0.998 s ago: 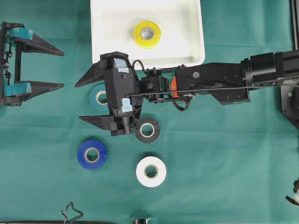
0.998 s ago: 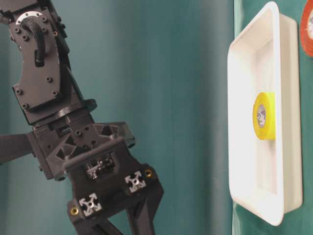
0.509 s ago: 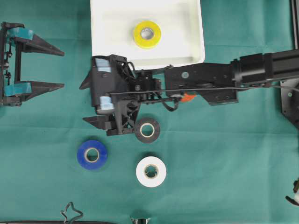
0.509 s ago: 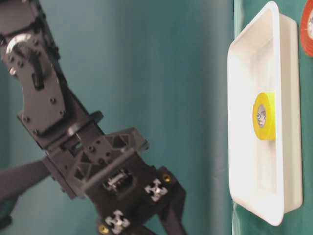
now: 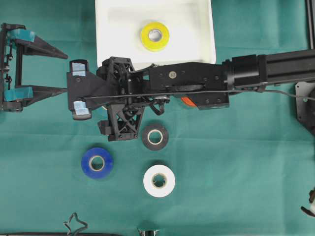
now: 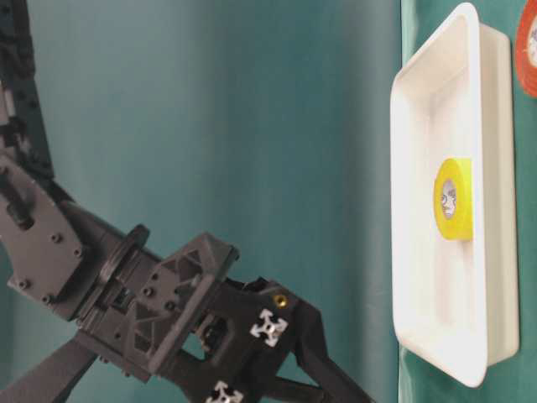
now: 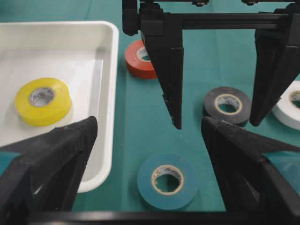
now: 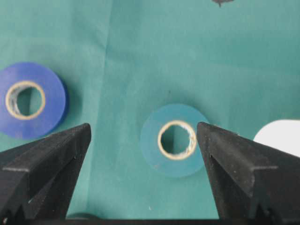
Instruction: Pick up the tape from a random location and place it into the white case.
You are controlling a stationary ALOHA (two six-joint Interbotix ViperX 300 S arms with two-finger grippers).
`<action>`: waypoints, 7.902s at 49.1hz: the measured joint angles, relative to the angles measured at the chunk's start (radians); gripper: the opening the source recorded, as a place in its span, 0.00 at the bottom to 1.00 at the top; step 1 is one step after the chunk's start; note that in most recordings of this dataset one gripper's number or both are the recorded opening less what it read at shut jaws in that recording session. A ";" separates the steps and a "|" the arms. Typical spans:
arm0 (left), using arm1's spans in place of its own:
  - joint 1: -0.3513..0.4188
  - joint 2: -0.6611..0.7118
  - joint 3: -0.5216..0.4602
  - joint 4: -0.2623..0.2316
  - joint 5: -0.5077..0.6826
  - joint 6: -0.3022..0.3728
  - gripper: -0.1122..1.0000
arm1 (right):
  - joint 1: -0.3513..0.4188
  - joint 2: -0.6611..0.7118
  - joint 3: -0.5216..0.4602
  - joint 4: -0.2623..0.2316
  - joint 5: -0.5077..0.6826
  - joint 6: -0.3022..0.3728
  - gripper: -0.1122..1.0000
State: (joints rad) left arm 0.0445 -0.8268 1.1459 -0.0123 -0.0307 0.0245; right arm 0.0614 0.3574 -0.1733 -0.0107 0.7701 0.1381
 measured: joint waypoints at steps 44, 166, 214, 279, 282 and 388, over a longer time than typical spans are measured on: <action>0.000 0.000 0.000 0.000 0.000 0.000 0.96 | -0.005 0.034 -0.086 0.000 0.144 -0.005 0.90; 0.005 0.005 0.000 0.000 0.000 0.000 0.96 | -0.021 0.229 0.034 -0.005 -0.121 0.080 0.36; 0.005 0.006 0.000 0.000 0.002 0.000 0.96 | -0.014 0.173 0.031 -0.005 -0.057 0.078 0.36; 0.005 0.006 0.000 0.000 0.000 0.000 0.96 | 0.008 -0.038 -0.242 -0.092 0.400 0.077 0.36; 0.006 0.006 0.000 0.000 0.000 0.000 0.96 | 0.008 -0.038 -0.242 -0.092 0.402 0.077 0.36; 0.006 0.002 0.000 0.000 0.011 0.000 0.96 | 0.026 -0.262 0.086 -0.115 0.305 0.081 0.36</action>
State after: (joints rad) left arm 0.0506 -0.8253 1.1459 -0.0123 -0.0199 0.0245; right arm 0.0874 0.0951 -0.0874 -0.1258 1.0753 0.2194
